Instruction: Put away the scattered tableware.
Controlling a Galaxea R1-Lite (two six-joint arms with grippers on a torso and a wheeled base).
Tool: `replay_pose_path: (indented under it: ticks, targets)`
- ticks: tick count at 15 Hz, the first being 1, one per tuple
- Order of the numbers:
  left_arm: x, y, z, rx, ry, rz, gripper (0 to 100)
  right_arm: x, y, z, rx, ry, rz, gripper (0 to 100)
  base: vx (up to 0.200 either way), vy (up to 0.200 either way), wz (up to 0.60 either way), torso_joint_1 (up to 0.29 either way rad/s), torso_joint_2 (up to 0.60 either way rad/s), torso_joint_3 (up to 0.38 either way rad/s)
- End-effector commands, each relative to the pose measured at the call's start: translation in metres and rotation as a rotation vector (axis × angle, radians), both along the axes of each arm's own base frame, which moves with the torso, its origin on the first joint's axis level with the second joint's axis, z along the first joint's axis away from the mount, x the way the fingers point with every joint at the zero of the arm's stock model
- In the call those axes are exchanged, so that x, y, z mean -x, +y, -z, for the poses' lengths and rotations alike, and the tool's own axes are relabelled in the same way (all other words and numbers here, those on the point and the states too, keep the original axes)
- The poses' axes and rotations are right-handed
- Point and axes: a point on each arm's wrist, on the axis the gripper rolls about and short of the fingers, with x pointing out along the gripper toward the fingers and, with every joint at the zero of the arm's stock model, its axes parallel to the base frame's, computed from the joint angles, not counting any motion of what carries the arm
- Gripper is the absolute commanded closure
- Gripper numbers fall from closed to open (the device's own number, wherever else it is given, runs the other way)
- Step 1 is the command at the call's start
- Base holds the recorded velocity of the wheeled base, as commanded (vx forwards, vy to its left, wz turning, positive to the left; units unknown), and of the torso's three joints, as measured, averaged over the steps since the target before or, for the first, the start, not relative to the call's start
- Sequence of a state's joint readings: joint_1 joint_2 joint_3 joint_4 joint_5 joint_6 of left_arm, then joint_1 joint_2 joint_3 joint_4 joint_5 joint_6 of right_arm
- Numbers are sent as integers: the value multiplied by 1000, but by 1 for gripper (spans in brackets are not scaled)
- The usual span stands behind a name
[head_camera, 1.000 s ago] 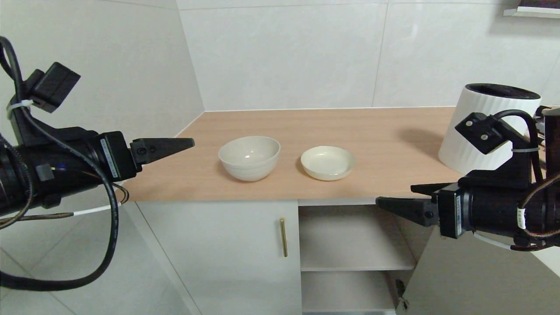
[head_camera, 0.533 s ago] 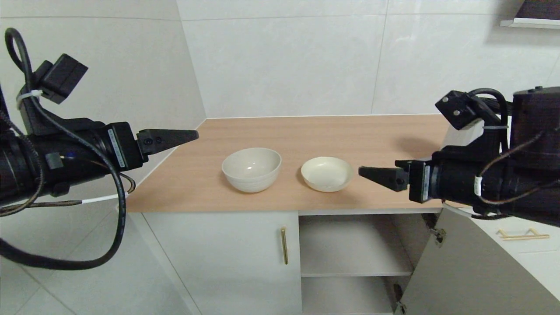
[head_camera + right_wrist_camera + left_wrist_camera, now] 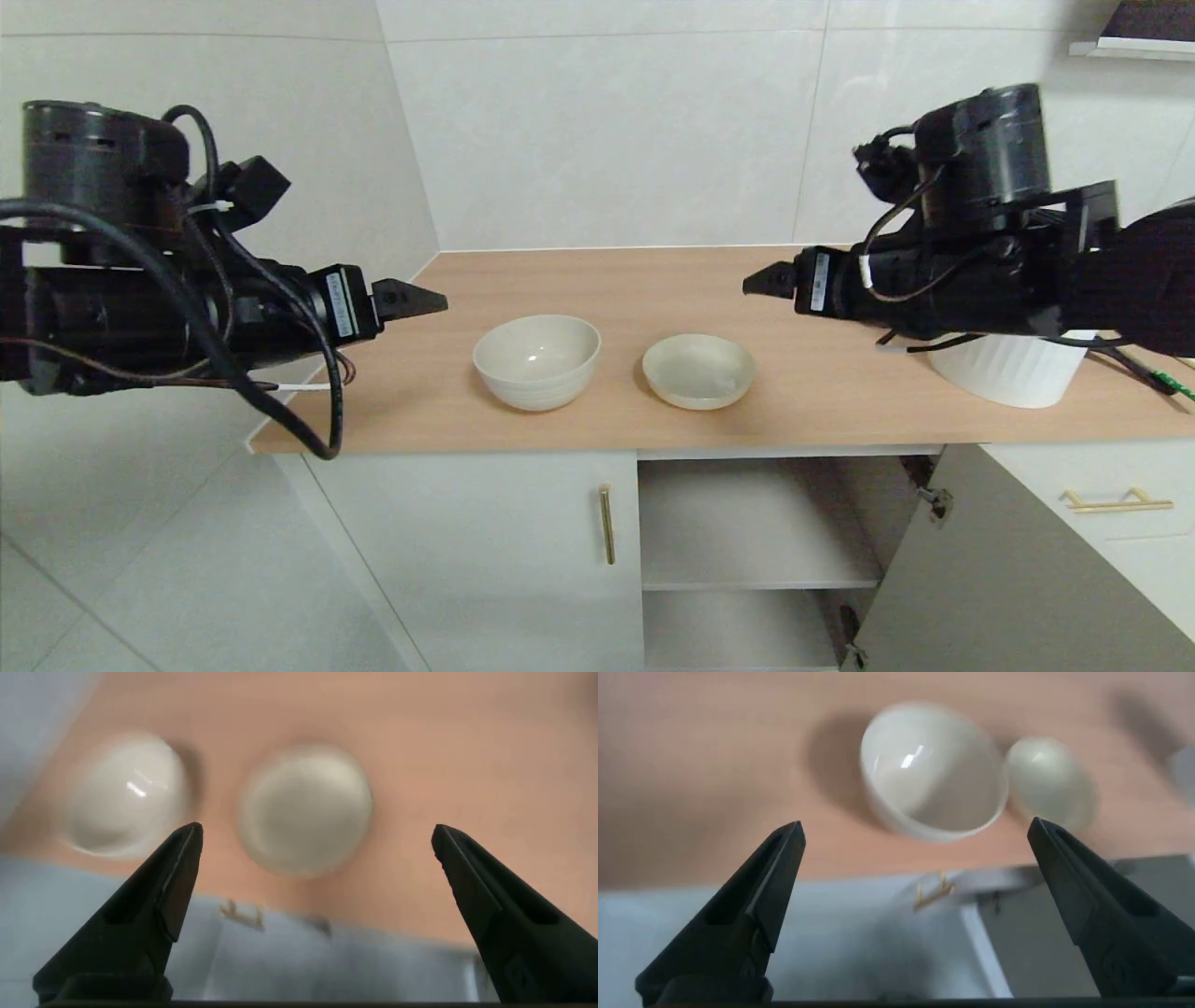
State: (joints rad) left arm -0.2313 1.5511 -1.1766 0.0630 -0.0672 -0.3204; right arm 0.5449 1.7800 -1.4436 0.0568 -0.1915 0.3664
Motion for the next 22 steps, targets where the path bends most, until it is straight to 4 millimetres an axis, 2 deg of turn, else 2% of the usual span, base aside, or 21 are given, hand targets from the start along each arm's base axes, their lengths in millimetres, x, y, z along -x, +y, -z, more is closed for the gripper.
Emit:
replay_pose_path:
  ticks: [1, 7, 10, 19, 20, 22]
  targets:
    - [-21, -13, 10, -5, 61, 11, 0, -17, 8, 28, 36, 70, 6, 0, 0, 0, 0, 0, 0, 0]
    - [-54, -23, 41, 52, 170, -34, 0, -32, 18, 56, 72, 131, 9, 0, 0, 0, 0, 0, 0, 0]
    - [-71, -27, 60, 41, 219, -40, 0, -34, 19, 59, 75, 137, 11, 0, 0, 0, 0, 0, 0, 0]
    - [-103, -34, 77, 20, 228, -74, 0, -36, 20, 64, 81, 147, 11, 0, 0, 0, 0, 0, 0, 0]
    - [-105, -34, 78, 19, 229, -75, 100, -37, 21, 64, 80, 146, 11, 0, 0, 0, 0, 0, 0, 0]
    - [-108, -35, 82, 15, 234, -78, 100, -37, 21, 64, 74, 135, 11, 0, 0, 0, 0, 0, 0, 0]
